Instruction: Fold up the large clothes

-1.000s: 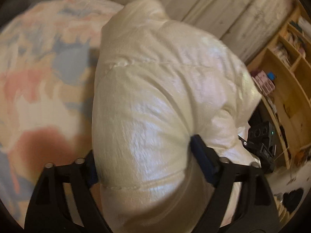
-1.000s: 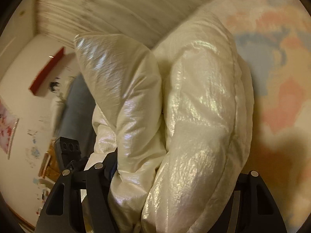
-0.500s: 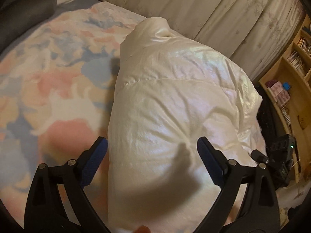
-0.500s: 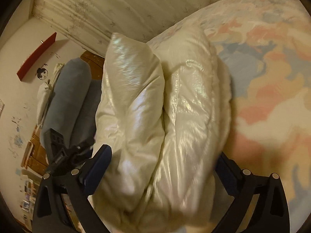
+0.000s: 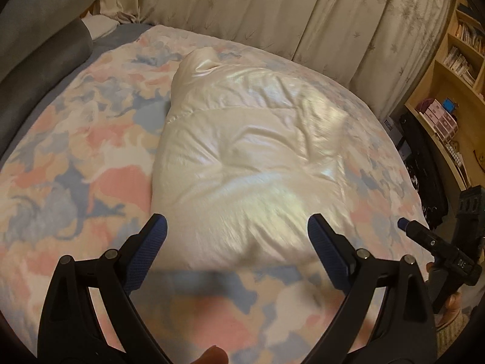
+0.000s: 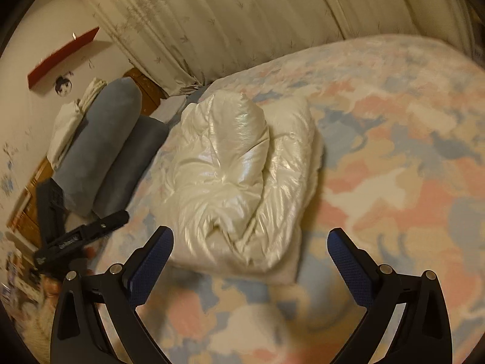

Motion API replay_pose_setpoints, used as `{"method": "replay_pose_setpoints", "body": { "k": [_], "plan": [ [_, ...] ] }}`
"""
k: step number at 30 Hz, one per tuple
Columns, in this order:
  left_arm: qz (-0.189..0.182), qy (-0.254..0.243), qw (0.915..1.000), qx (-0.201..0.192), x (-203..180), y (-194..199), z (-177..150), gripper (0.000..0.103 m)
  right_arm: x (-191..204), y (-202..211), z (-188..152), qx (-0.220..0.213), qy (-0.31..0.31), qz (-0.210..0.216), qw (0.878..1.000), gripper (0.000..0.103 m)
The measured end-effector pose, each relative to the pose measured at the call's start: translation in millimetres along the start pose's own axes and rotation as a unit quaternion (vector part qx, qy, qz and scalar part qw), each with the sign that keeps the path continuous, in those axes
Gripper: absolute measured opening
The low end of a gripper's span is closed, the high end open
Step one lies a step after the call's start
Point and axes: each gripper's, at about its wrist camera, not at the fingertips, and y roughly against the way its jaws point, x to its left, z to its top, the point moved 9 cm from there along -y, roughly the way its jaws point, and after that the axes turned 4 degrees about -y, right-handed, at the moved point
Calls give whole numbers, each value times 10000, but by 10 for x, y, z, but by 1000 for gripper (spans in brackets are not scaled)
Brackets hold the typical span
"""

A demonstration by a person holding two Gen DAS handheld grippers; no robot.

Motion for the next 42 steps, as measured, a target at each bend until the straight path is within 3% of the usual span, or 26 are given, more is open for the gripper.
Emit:
{"method": "replay_pose_setpoints", "body": {
  "k": [3,4,5,10,13,14,18,20,21,29,30,35,42],
  "plan": [
    [208,-120,9997,-50,-212,307,-168,93,1083,-47,-29,-77,178,-213,9996,102],
    [271,-153,9995,-57,-264,389,-215,93,1248,163,-92,-105,225,-272,9993,102],
    [333,-201,9992,-76,-329,483,-281,93,1221,455,-229,-139,272,-353,9989,102],
    [499,-537,9970,-250,-701,909,-657,93,1384,1166,-822,-148,390,-727,9965,102],
    [565,-621,9959,-345,-894,1123,-893,93,1643,959,-1037,-155,459,-929,9945,102],
    [599,-665,9952,-400,-994,1218,-1009,93,1612,1179,-1227,-150,496,-1007,9936,102],
    [689,-848,9923,-580,-1303,1476,-1371,93,1581,737,-1552,-112,473,-1292,9904,102],
    [711,-911,9911,-660,-1464,1579,-1572,93,1492,953,-1879,-62,469,-1357,9896,102],
    [683,-940,9910,-664,-1540,1610,-1675,93,1488,830,-1959,-37,466,-1401,9890,102],
    [963,-1169,9880,-298,-2055,1702,-2481,93,1168,889,-2816,136,258,-1903,9813,102],
    [1013,-1187,9875,-240,-2115,1719,-2581,93,1141,739,-2876,160,187,-1922,9810,102],
    [1052,-1280,9862,12,-2404,1843,-2937,93,1226,1117,-3276,42,101,-1992,9799,102],
    [1142,-1180,9863,-125,-2642,2223,-3090,93,1398,1868,-3471,-273,-64,-2270,9735,102]
  ]
}}
